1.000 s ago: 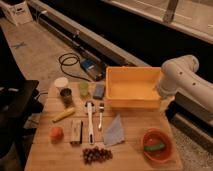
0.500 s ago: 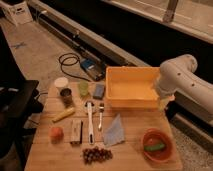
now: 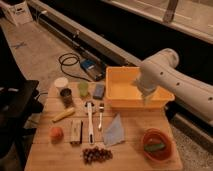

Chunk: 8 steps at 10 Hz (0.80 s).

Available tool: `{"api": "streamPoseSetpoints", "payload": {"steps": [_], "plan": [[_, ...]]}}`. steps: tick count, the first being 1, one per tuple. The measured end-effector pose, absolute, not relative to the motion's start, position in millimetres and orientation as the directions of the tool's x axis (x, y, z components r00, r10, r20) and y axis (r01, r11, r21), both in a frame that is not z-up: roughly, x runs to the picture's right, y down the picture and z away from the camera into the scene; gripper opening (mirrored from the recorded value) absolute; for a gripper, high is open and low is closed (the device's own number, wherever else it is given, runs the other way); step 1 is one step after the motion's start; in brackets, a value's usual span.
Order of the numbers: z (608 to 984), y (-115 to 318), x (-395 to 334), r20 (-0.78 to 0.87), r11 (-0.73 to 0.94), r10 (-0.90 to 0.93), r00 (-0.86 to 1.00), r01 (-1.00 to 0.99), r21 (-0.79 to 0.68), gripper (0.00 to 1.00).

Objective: Place eraser in plastic cup

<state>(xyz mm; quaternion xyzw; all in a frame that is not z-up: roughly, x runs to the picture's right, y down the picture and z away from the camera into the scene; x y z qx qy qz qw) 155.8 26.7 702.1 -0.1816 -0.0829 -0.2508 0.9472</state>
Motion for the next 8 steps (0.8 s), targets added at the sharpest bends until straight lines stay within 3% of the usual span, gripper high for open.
{"api": "streamPoseSetpoints", "payload": {"steps": [3,8], "plan": [[686.4,34.6,99.8,0.382,0.716,-0.578,0.721,0.673,-0.187,0.74],[688.6,29.2,91.3,0.413,0.656,-0.64,0.648,0.741,-0.145,0.74]]}}
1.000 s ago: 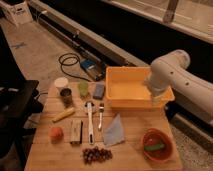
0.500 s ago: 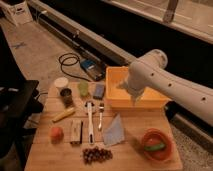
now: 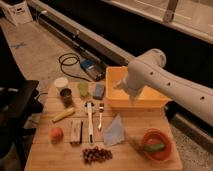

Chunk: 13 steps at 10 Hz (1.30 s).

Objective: Place eraser in plastic cup

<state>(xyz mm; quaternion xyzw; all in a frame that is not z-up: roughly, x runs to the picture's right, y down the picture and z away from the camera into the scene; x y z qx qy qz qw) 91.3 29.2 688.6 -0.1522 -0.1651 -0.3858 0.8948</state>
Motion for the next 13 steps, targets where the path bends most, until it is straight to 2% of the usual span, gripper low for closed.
{"api": "streamPoseSetpoints", "payload": {"steps": [2,8,10,13], "plan": [[693.5,27.4,67.6,0.436,0.6,-0.686,0.582,0.792,-0.112,0.74],[714.0,46.3,-66.3,0.539,0.387,-0.78,0.317,0.922,0.017,0.74],[717.8,67.2,-100.8,0.594,0.339,-0.769,0.237,0.938,0.066,0.74],[715.4,101.5,-111.0,0.651,0.351,-0.728,0.213,0.932,0.087,0.74]]}}
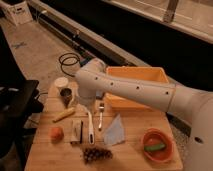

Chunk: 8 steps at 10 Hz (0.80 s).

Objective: Place eraser in plastic cup

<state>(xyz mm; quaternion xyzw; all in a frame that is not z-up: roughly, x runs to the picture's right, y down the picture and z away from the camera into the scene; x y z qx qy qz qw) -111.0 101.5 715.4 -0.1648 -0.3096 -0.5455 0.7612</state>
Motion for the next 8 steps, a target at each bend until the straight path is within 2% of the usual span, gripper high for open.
{"api": "streamPoseSetpoints", "payload": {"steps": [5,8], "plan": [[717.5,102.6,-115.7,0.664,0.35,-0.719,0.204,0.932,0.093,0.74],[742.6,129.1,-134.2,0.732,0.327,-0.666,0.147,0.939,0.109,0.74]]}}
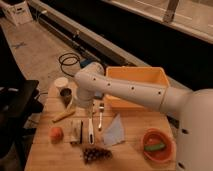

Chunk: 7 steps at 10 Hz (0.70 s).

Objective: Place eraser in plastic cup

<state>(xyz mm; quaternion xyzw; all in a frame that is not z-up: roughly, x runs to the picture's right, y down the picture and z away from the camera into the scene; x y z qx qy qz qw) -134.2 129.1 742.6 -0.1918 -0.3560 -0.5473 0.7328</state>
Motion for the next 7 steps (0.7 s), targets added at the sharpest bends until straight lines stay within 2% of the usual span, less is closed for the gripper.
{"api": "streamPoseSetpoints", "payload": {"steps": [2,7], "plan": [[767.0,155.1,-145.7,0.783,0.317,-0.612,0.116,0.942,0.108,0.74],[792.1,186.6,-161.6,0.854,0.341,-0.515,0.081,0.933,0.117,0.74]]}}
